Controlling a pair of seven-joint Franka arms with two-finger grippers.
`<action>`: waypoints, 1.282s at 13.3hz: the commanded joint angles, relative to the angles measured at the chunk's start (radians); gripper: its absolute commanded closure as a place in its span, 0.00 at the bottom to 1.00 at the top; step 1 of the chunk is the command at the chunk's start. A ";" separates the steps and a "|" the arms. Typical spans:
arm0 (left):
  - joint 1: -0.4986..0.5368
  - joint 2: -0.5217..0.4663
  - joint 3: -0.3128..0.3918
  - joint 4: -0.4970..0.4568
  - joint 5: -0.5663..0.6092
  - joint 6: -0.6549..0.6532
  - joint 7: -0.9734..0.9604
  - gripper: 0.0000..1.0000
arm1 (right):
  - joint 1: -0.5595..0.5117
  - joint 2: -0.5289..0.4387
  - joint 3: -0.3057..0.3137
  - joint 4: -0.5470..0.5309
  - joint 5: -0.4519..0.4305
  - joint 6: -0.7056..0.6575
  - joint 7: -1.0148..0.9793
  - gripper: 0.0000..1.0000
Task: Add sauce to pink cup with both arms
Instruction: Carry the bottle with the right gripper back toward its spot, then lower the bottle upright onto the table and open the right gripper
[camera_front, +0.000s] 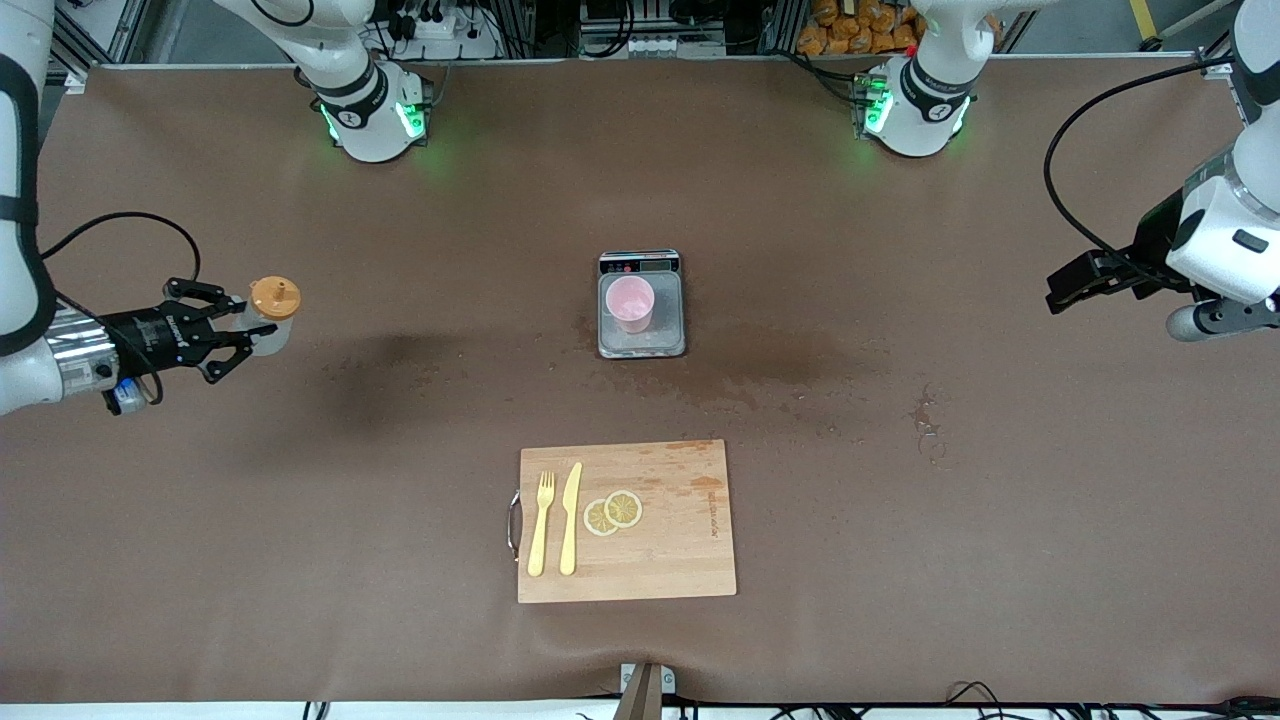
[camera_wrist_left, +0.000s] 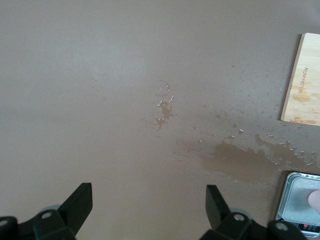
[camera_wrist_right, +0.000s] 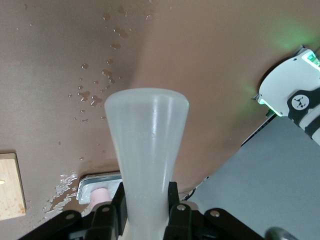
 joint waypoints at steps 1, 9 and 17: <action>0.002 -0.005 0.001 -0.003 -0.017 0.001 -0.008 0.00 | -0.091 0.054 0.018 0.004 0.065 -0.028 -0.129 0.70; 0.003 -0.005 0.001 -0.003 -0.017 0.000 -0.008 0.00 | -0.291 0.310 0.018 0.008 0.188 -0.038 -0.493 0.65; 0.011 -0.007 0.002 -0.003 -0.017 -0.002 0.007 0.00 | -0.317 0.396 0.018 0.000 0.213 -0.052 -0.559 0.65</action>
